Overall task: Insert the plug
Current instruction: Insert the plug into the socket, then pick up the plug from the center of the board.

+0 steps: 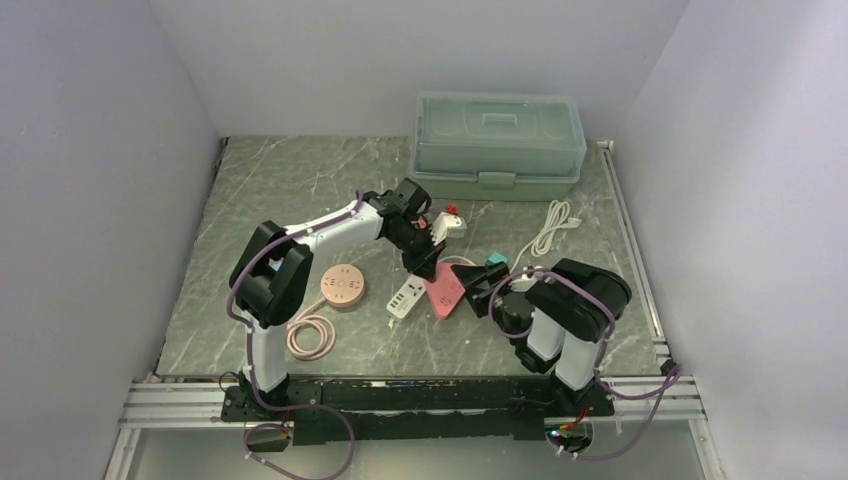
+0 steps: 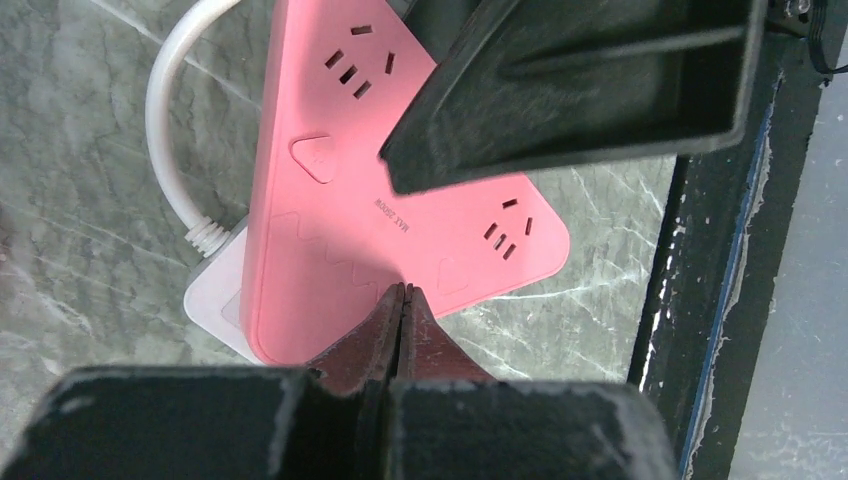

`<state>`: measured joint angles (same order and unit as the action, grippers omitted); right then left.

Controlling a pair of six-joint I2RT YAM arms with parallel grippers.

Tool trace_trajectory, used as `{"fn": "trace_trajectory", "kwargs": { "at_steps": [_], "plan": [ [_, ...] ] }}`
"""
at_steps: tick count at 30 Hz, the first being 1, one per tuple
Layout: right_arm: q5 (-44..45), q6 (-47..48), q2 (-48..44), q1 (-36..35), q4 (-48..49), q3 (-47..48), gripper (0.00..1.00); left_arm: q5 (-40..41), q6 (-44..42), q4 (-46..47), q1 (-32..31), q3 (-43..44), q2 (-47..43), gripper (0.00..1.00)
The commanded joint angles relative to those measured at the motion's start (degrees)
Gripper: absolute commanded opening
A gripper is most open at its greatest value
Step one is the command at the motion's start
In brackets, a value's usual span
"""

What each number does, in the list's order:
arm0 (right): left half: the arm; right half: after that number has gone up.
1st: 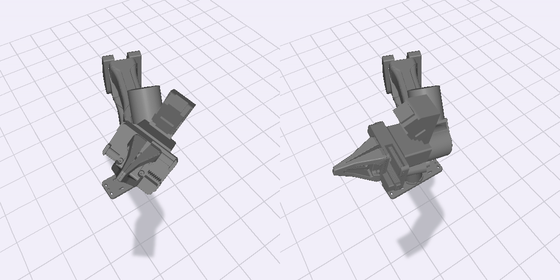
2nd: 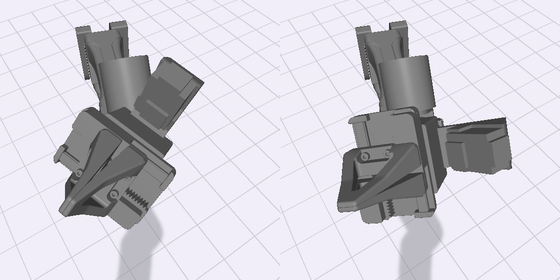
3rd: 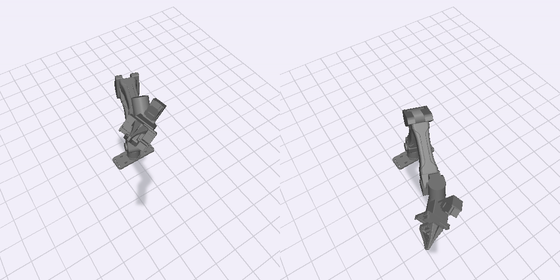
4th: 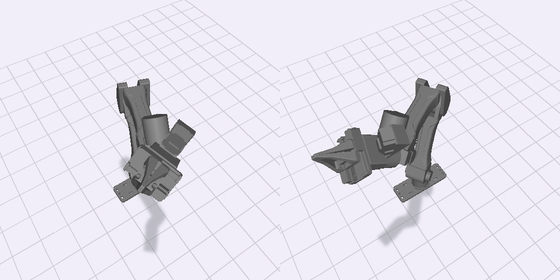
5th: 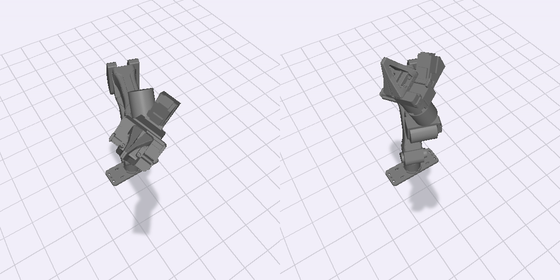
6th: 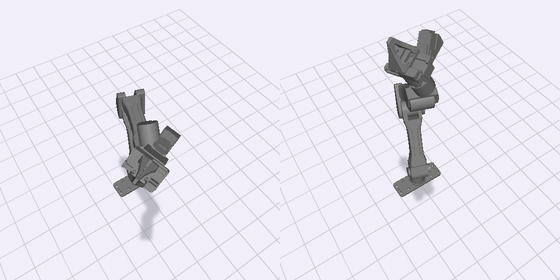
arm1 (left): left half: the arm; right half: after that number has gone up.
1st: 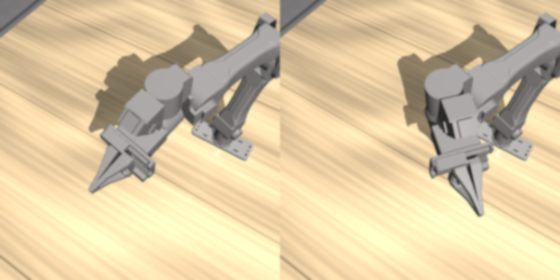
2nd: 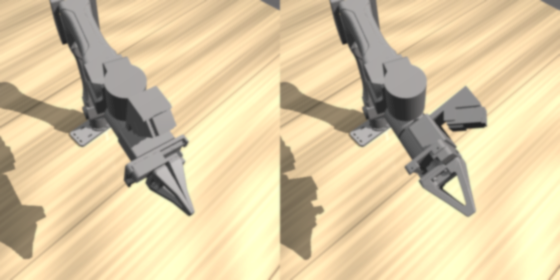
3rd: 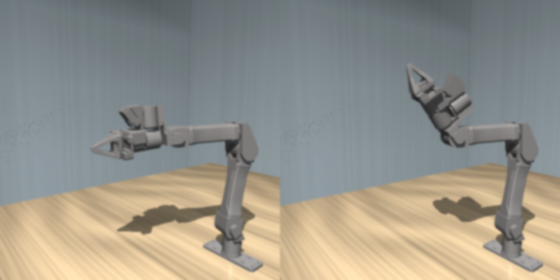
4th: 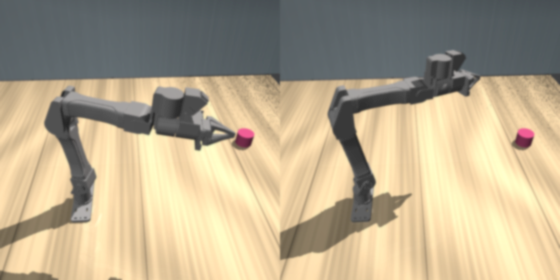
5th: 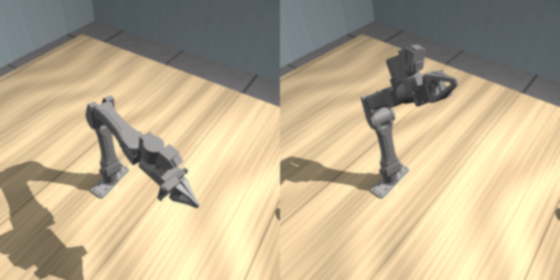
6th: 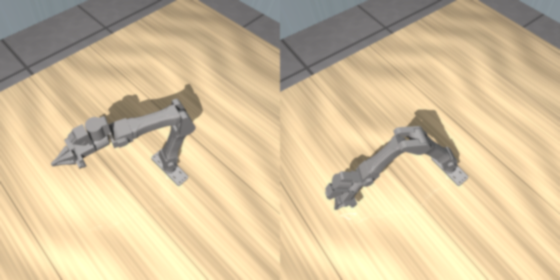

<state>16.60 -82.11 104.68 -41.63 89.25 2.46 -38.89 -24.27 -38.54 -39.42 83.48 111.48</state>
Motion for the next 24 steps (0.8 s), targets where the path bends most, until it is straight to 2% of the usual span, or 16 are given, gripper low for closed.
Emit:
{"fn": "trace_trajectory", "kwargs": {
  "at_steps": [1,4,5,8,11,13,14,15,17,20,24],
  "plan": [
    [-0.54,6.81,-6.42,2.05,4.24,-11.04,1.0,7.43,-1.75,-5.53,1.5,-2.57,4.42,0.01],
    [-2.61,8.33,-20.06,2.96,-11.05,-11.49,1.0,5.95,-1.17,-5.98,2.4,-1.82,3.5,0.01],
    [-3.06,9.1,-27.52,3.03,-21.18,-10.28,1.0,5.1,-0.67,-6.18,2.74,-1.47,3.11,0.02],
    [1.31,15.29,-55.49,2.51,-62.96,0.04,1.0,2.23,0.81,-7.18,3.84,0.26,1.64,0.06],
    [5.38,21.82,-68.74,2.55,-80.03,5.27,1.0,-0.83,2.38,-8.57,4.17,2.9,0.18,0.13],
    [7.1,25.61,-71.05,2.96,-87.61,9.97,1.0,-1.83,3.84,-9.49,4.17,4.89,-0.71,0.2],
    [7.61,26.5,-70.75,3.03,-90.57,12.28,1.0,-2.08,4.43,-9.79,4.23,5.67,-1.22,0.27],
    [7.9,28.61,-69.68,3.04,-92.36,14.42,1.0,-2.43,5.06,-10.07,4.26,6.26,-1.89,0.45],
    [8.39,31.32,-66.34,3.13,-94.89,18.48,1.0,-2.62,5.71,-10.4,4.26,6.8,-2.79,0.56],
    [8.16,35.73,-60.95,3.17,-96.38,23.51,1.0,-2.3,5.82,-10.07,4.29,5.02,-4.2,0.57],
    [5.49,44.36,-54.54,3.22,-95.98,28.8,0.97,-0.25,5.68,-10.1,4.49,3.33,-4.66,0.52]
  ]
}}
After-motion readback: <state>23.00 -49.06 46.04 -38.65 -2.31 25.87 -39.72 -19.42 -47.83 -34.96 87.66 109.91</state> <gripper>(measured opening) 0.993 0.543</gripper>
